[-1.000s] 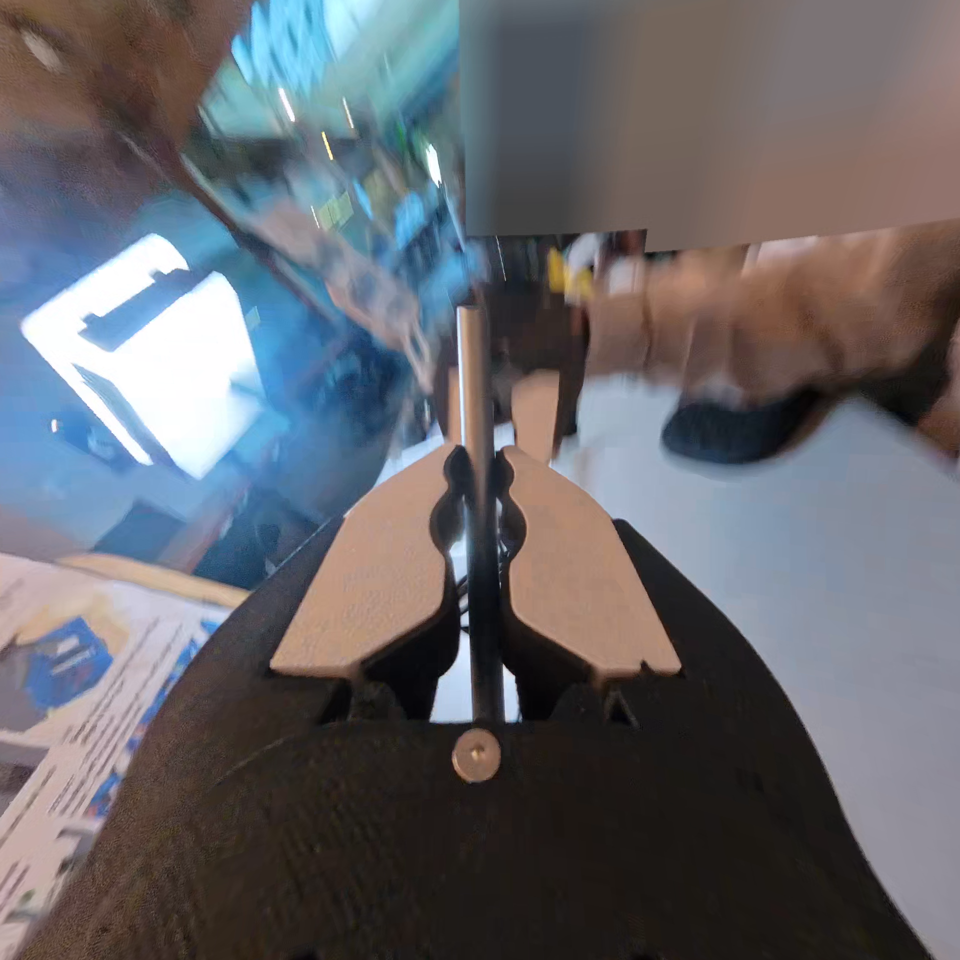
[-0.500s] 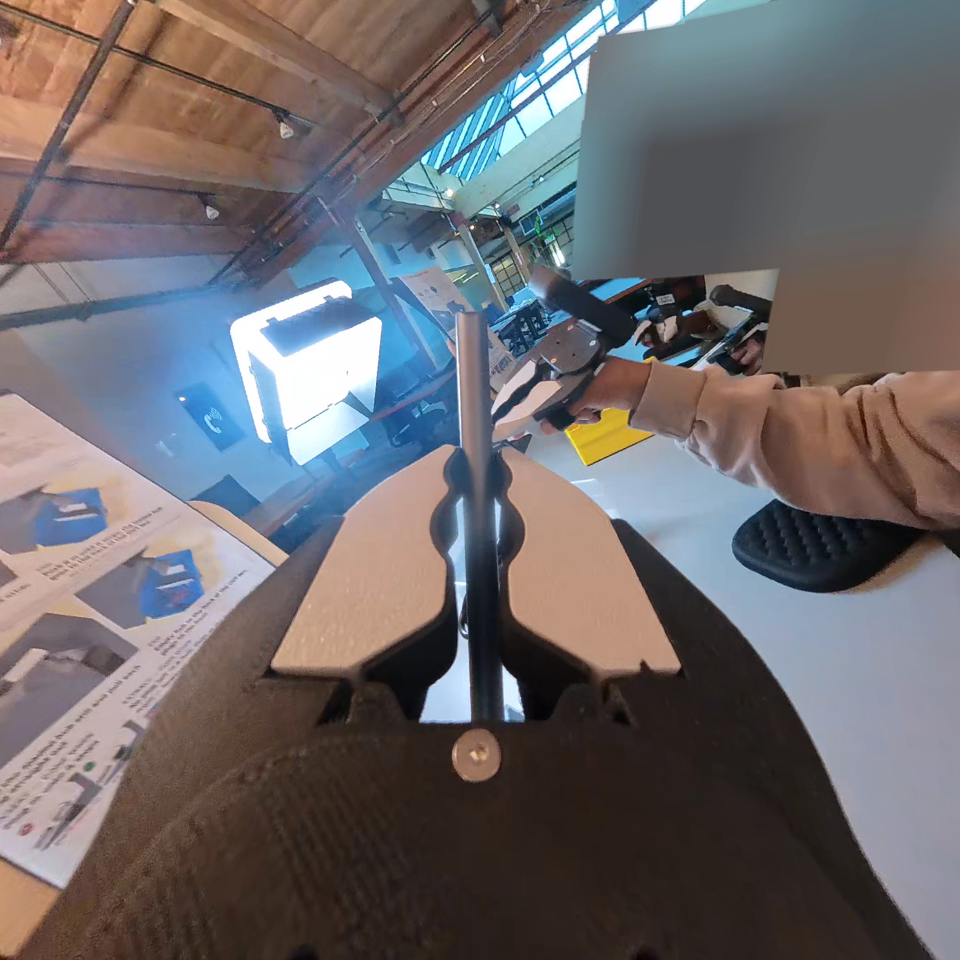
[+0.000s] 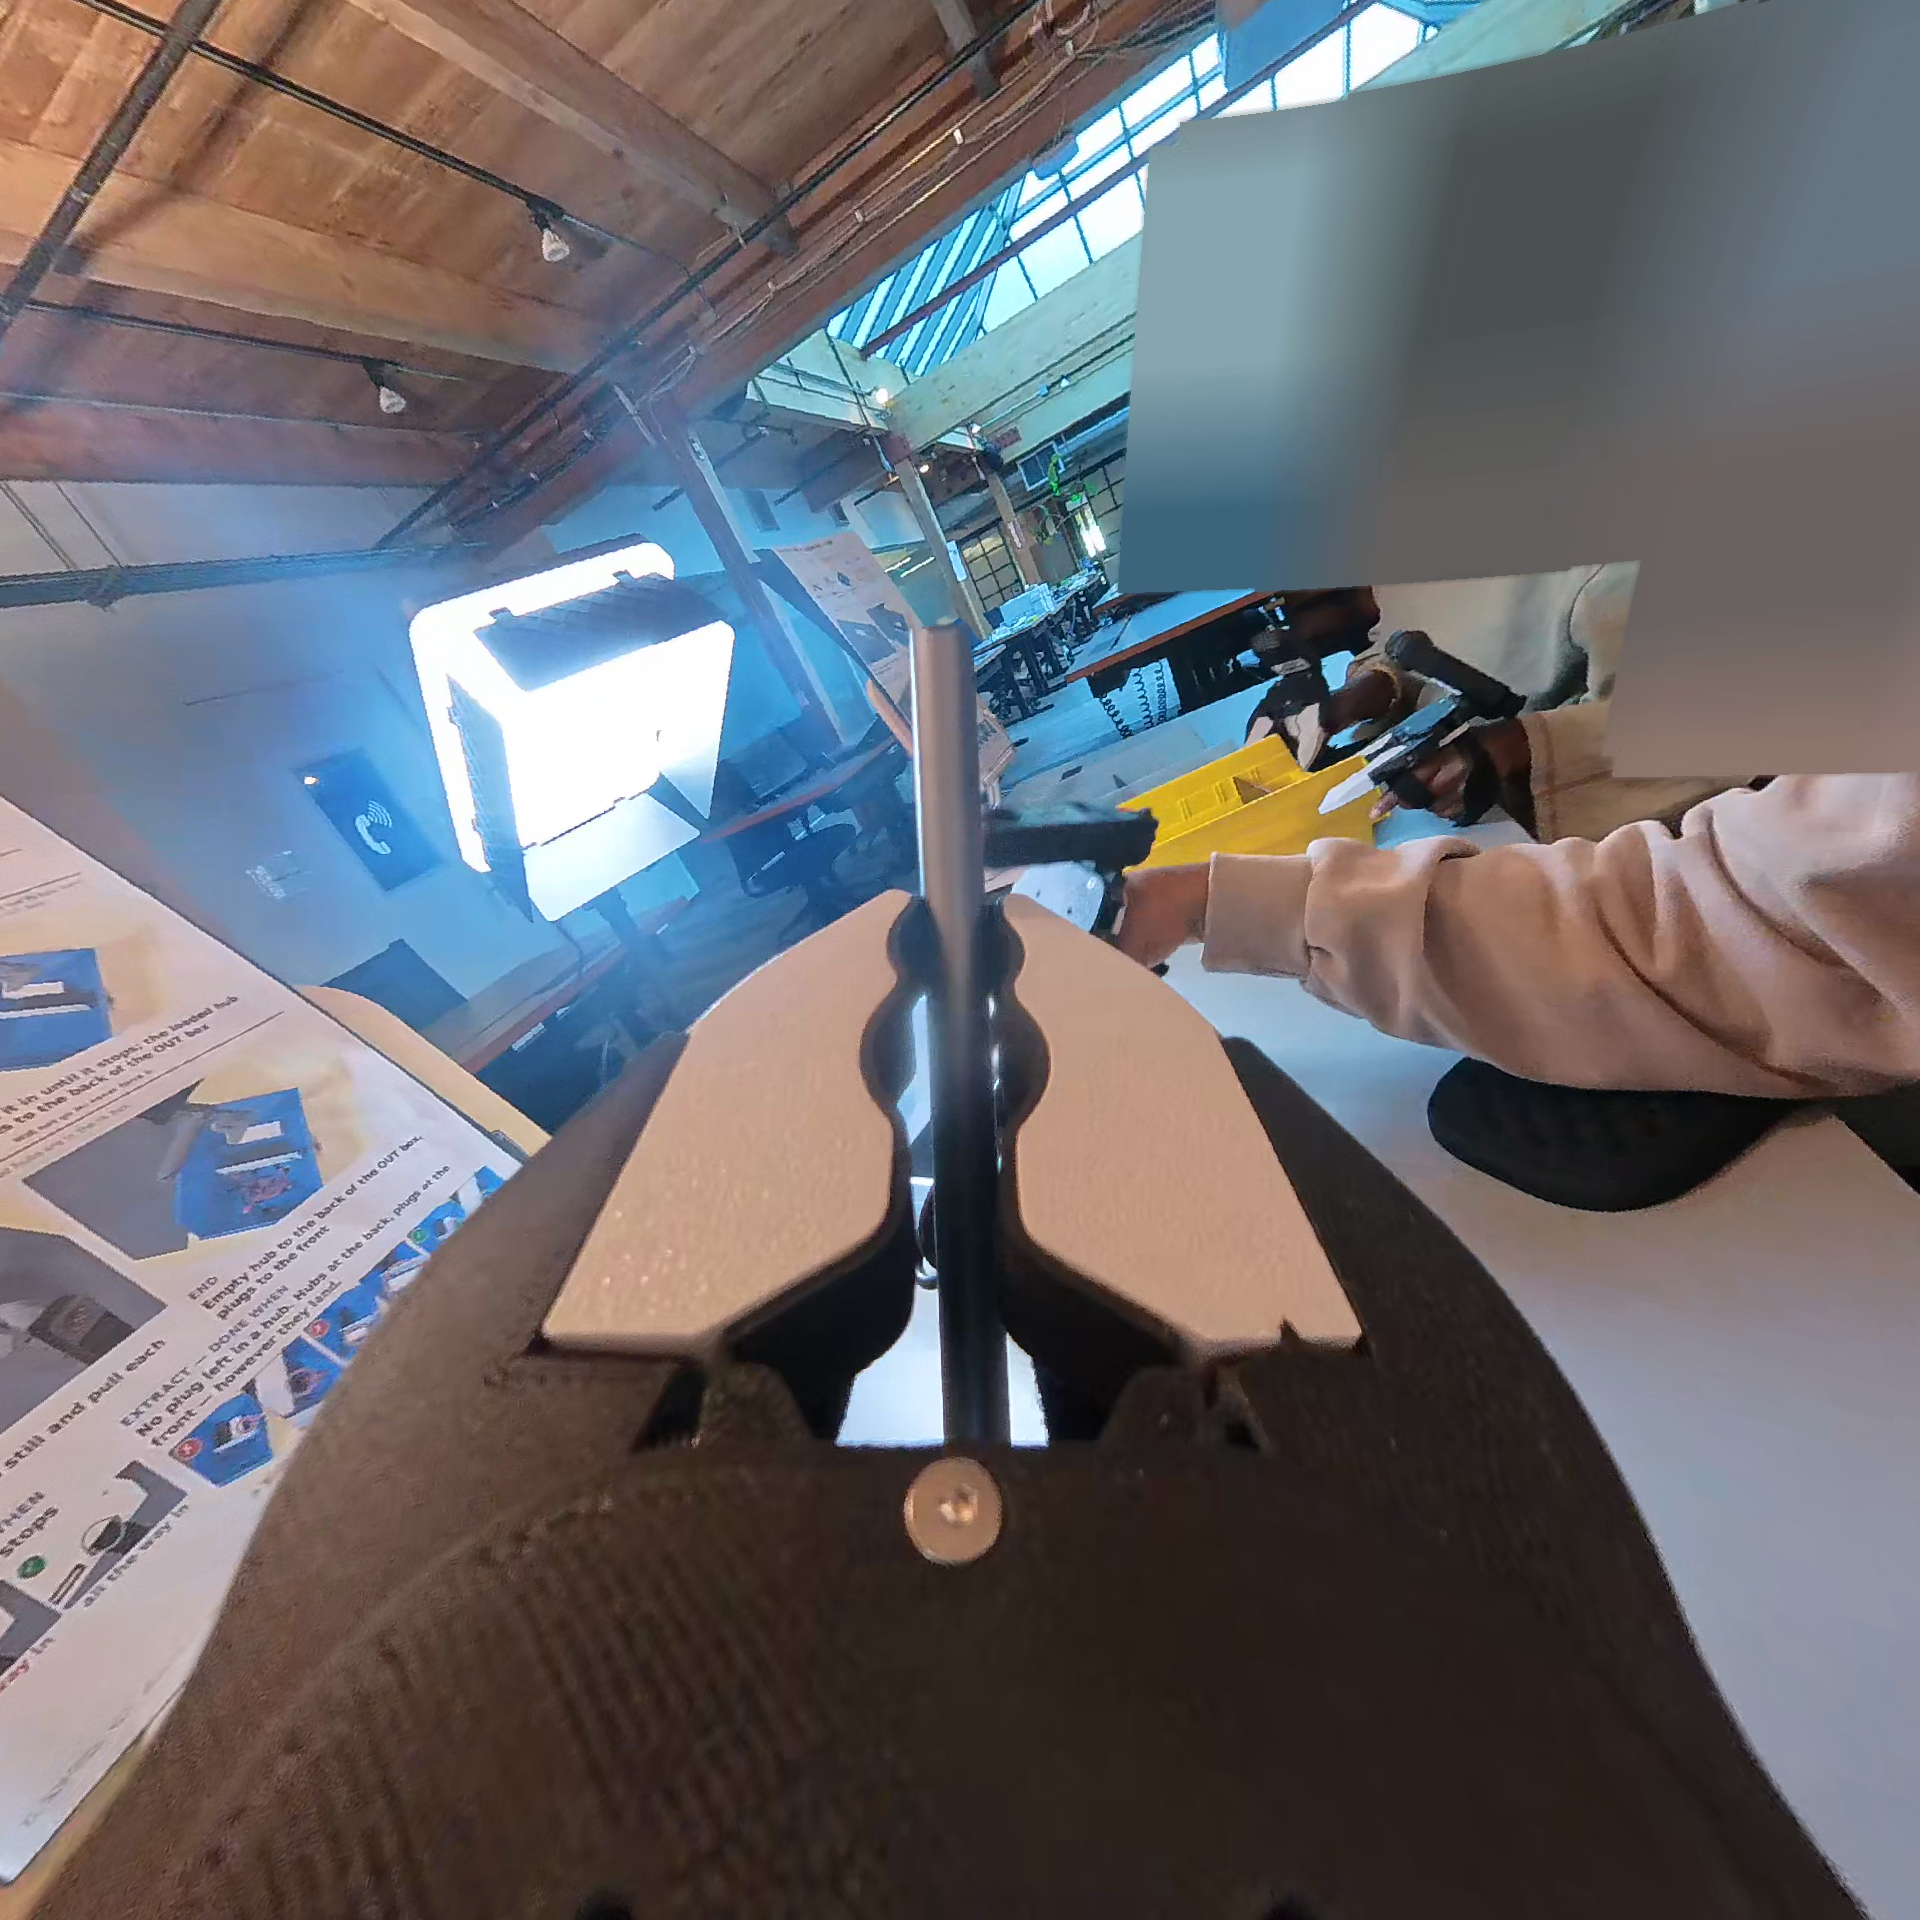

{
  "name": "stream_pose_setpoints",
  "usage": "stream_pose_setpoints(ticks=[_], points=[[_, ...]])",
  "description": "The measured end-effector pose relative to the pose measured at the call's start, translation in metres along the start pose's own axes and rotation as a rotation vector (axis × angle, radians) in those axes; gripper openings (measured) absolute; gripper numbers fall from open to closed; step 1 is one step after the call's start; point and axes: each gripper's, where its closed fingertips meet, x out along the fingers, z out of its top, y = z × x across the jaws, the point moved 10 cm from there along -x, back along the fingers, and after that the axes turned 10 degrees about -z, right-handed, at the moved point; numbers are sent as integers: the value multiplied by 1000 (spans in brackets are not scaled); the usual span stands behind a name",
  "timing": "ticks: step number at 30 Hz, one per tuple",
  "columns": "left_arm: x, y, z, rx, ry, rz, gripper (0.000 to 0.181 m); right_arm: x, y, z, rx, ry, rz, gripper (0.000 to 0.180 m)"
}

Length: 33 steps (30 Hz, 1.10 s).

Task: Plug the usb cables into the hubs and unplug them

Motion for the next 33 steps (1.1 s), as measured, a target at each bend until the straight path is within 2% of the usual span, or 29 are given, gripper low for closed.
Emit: stream_pose_setpoints(ticks=[1, 5, 7, 12, 15, 19, 22, 26, 27, 30, 33], points=[[1, 0, -1, -7, -7, -8, 11, 7, 7, -3, -17, 59, 54, 10], [5, 0, -6, -33, -13, -31, 11, 12, 22, -3, -67, 125, 157, 60], [8, 0, -10, -44, -8, -42, 11, -5, 27, 16, -51, 0, 203, 65], [20, -1, -21, -104, -15, -100, 11, -65, 61, 76, -97, -402, 356, 58], [27, -2, -28, -176, -65, -176, 12, -86, 95, 96, -172, -566, 518, 53], [37, -7, -38, -213, -37, -258, 11, -110, 113, 112, -106, -716, 725, 46], [46, -12, -45, -204, 17, -288, 11, -118, 116, 116, -92, -708, 713, 41], [60, -20, -52, -201, 53, -314, 11, -105, 142, 117, -229, -565, 611, 40], [62, -21, -53, -201, 64, -320, 11, -99, 150, 117, -263, -538, 590, 37], [66, -23, -57, -188, 108, -318, 11, -88, 163, 117, -271, -541, 597, 8], [65, -23, -58, -182, 134, -317, 11, -85, 162, 116, -262, -527, 623, 8]])
